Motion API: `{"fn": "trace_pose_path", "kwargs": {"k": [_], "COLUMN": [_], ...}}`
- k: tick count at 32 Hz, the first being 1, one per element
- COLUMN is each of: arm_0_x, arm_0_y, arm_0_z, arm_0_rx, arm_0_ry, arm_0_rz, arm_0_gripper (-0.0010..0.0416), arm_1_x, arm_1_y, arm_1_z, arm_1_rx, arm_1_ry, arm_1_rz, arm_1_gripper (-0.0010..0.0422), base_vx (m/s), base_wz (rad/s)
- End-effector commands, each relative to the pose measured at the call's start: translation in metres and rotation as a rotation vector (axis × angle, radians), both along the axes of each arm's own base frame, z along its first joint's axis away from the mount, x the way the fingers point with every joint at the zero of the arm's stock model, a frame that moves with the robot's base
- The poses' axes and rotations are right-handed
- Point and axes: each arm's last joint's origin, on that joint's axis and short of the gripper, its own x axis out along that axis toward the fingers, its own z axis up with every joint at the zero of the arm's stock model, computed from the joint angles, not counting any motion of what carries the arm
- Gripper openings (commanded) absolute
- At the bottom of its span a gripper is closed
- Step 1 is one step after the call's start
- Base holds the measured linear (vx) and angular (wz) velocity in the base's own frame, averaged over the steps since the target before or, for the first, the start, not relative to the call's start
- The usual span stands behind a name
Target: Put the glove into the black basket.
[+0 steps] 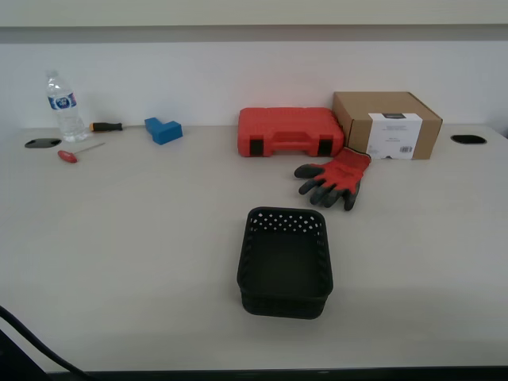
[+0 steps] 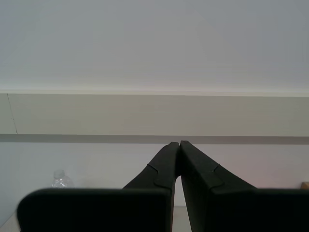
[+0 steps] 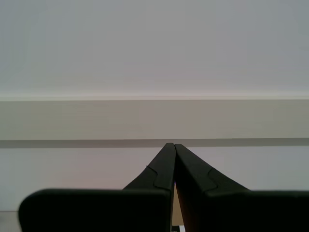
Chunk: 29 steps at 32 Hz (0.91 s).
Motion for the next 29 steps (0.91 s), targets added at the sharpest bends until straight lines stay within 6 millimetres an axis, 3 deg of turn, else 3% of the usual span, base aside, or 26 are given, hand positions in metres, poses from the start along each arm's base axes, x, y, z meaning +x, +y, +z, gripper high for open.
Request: {"fn": "trace_pose_path", "kwargs": {"k": [1, 29], "arm_0_x": [0.0, 0.0], "arm_0_y": [0.0, 0.0], "arm_0_z": [0.0005, 0.0005], "arm_0_rx": [0.002, 0.002], "arm_0_ry": [-0.003, -0.003], "arm_0_rz": [0.0, 0.0], "arm_0_gripper": [0.0001, 0.0001], "arm_1_x": [0.0001, 0.0001], "arm_1_y": [0.0, 0.0], "arm_1_z": [0.0006, 0.0006], "arm_1_rx": [0.001, 0.001], "arm_1_ry": [-0.002, -0.002], "arm_1_rz": [0.001, 0.001], "arm_1_gripper": [0.0, 0.0], "base_vx": [0.0, 0.0], "base_wz": [0.0, 0.0]}}
